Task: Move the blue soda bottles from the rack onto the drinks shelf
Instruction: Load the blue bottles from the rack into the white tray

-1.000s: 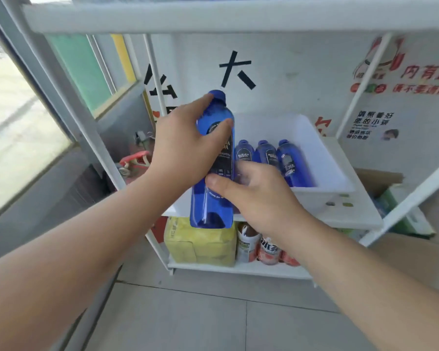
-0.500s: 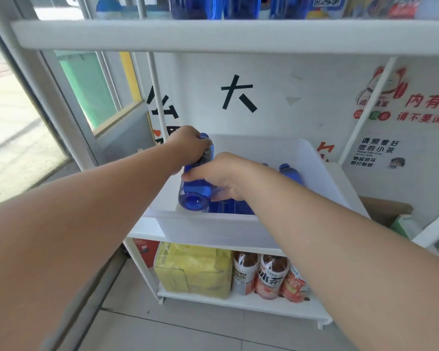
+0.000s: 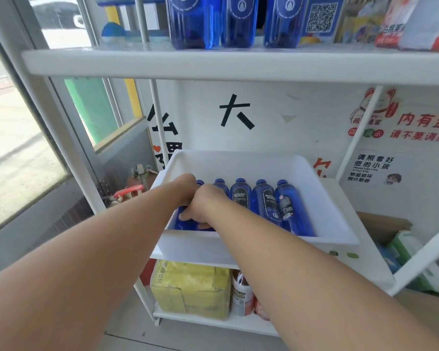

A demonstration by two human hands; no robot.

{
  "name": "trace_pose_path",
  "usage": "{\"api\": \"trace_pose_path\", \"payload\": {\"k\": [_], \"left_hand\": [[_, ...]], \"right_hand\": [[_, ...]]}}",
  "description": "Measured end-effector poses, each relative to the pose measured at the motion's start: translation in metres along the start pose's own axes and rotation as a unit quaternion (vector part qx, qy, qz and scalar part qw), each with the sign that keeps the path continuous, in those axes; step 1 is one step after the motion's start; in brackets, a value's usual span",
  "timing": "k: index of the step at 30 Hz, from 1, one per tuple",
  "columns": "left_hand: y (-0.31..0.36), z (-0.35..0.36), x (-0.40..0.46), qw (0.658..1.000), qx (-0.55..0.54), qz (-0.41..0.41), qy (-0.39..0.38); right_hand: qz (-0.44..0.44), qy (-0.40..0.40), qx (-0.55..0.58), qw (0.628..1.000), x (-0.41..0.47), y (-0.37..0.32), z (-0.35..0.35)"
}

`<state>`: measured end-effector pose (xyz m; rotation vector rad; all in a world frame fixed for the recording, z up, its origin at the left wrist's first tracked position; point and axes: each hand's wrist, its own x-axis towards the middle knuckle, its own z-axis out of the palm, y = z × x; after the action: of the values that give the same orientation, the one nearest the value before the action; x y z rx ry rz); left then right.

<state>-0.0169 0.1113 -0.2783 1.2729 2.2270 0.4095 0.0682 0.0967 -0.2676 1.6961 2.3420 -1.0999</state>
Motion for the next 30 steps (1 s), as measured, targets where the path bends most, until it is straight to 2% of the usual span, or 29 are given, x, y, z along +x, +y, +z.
{"api": "trace_pose_path", "payload": {"k": [3, 4, 6, 10, 12, 15, 16, 17, 19, 20, 23, 25, 27, 30], "left_hand": [[0.006, -0.004, -0.017, 0.985, 0.153, 0.034, 0.073], [0.012, -0.01, -0.026, 0.981, 0.153, 0.054, 0.104], [0.022, -0.025, -0.052, 0.983, 0.113, 0.09, 0.114], [0.022, -0.064, -0.148, 0.972, 0.042, 0.19, 0.13], [0.023, -0.094, -0.205, 0.942, -0.018, 0.265, 0.207], [0.046, -0.153, -0.226, 0.85, -0.152, 0.345, 0.369], [0.058, -0.173, -0.221, 0.824, -0.174, 0.352, 0.408], [0.072, -0.191, -0.21, 0.814, -0.19, 0.343, 0.428], [0.099, -0.218, -0.185, 0.833, -0.226, 0.307, 0.401], [0.112, -0.227, -0.174, 0.848, -0.25, 0.289, 0.366], [0.136, -0.235, -0.158, 0.876, -0.286, 0.262, 0.287], [0.141, -0.229, -0.153, 0.887, -0.239, 0.253, 0.304], [0.14, -0.222, -0.152, 0.892, -0.195, 0.224, 0.34], [0.139, -0.218, -0.151, 0.88, -0.235, 0.227, 0.343]], "right_hand": [[-0.013, -0.001, -0.03, 0.999, -0.019, 0.002, -0.01], [-0.029, 0.016, -0.025, 0.999, -0.03, 0.003, -0.015], [-0.059, 0.039, 0.013, 0.997, -0.051, 0.009, -0.028], [-0.148, 0.036, 0.107, 0.983, -0.118, 0.025, -0.063], [-0.221, 0.08, 0.133, 0.963, -0.159, 0.022, -0.09], [-0.302, 0.248, 0.173, 0.904, -0.192, -0.002, -0.137], [-0.32, 0.303, 0.187, 0.878, -0.196, -0.015, -0.152], [-0.329, 0.353, 0.197, 0.853, -0.195, -0.029, -0.165], [-0.329, 0.42, 0.205, 0.82, -0.187, -0.054, -0.186], [-0.317, 0.432, 0.199, 0.821, -0.181, -0.065, -0.196], [-0.257, 0.381, 0.183, 0.869, -0.158, -0.091, -0.212], [-0.243, 0.347, 0.175, 0.889, -0.145, -0.099, -0.208], [-0.25, 0.344, 0.171, 0.889, -0.136, -0.097, -0.197], [-0.26, 0.35, 0.157, 0.886, -0.128, -0.092, -0.187]]}}
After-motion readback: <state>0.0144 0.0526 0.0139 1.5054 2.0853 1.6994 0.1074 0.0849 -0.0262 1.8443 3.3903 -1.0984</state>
